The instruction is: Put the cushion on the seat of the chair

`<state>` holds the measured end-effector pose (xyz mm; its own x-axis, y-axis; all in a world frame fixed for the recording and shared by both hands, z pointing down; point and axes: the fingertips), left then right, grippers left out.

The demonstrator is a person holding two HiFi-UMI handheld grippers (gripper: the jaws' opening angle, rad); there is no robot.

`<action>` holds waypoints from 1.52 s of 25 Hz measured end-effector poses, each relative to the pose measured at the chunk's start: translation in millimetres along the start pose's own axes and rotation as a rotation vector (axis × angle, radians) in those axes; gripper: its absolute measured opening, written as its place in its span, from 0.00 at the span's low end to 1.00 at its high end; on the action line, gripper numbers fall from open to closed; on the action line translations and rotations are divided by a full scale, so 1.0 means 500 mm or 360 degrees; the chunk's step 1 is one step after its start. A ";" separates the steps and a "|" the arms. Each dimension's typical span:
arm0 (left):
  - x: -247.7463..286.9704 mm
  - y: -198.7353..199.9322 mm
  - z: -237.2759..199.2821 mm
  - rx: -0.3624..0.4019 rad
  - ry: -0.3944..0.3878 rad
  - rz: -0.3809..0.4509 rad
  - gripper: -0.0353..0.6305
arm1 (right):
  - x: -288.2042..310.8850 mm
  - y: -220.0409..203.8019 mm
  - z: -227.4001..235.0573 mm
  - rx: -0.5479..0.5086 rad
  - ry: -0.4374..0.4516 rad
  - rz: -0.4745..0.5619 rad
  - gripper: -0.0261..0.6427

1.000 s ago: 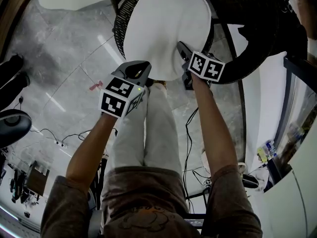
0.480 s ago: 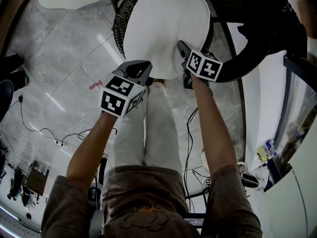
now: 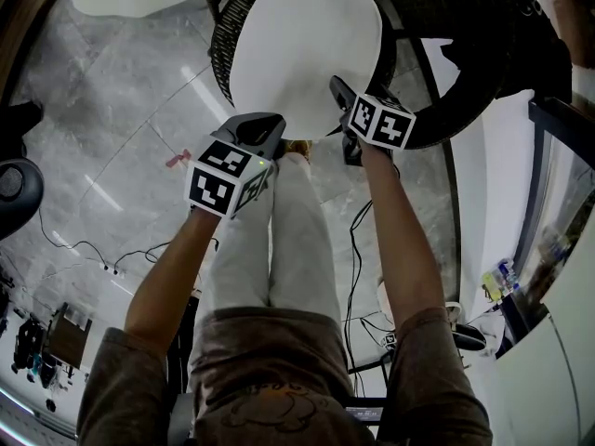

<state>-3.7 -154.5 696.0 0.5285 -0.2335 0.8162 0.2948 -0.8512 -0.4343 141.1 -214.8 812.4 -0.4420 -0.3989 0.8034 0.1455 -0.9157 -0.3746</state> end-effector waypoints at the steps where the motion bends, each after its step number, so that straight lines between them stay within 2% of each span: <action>1: -0.002 0.000 0.001 -0.0001 0.0001 0.0003 0.06 | -0.004 -0.002 -0.002 0.0019 0.0008 0.0009 0.64; 9: -0.029 0.007 0.013 0.0002 0.0008 0.0022 0.06 | -0.042 -0.012 -0.032 0.0080 0.0095 0.0020 0.63; 13: -0.047 0.011 0.025 0.0003 0.0020 0.0025 0.06 | -0.067 -0.014 -0.047 0.0064 0.0070 0.0022 0.61; 14: -0.052 0.012 0.029 0.0002 0.0021 0.0026 0.06 | -0.073 -0.014 -0.050 0.0047 0.0058 0.0022 0.56; 16: -0.062 0.016 0.036 0.0001 0.0024 0.0030 0.06 | -0.082 -0.014 -0.055 -0.0002 0.0028 0.0023 0.30; 19: -0.074 0.023 0.044 0.0002 0.0031 0.0039 0.06 | -0.089 -0.013 -0.073 -0.0038 0.0041 0.0015 0.23; 22: -0.086 0.028 0.048 -0.0011 0.0041 0.0051 0.06 | -0.098 -0.010 -0.096 -0.0049 0.0081 0.0029 0.10; 30: -0.130 0.041 0.044 -0.0092 0.0113 0.0074 0.06 | -0.145 -0.006 -0.171 0.0046 0.0234 0.0042 0.07; 38: -0.201 0.068 0.068 -0.0156 0.0189 0.0086 0.06 | -0.235 0.012 -0.248 -0.0037 0.0327 0.0005 0.07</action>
<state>-19.8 -144.1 586.5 0.4419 -0.3292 0.8345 0.1861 -0.8764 -0.4443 83.8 -167.3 658.6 -0.6133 -0.3812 0.6917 0.1280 -0.9122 -0.3893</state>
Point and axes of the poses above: the fingertips, and each gripper's own axes: x forward along the fingers, z to its right, y out of its top, and after that the axes turned 10 degrees about y, right-handed
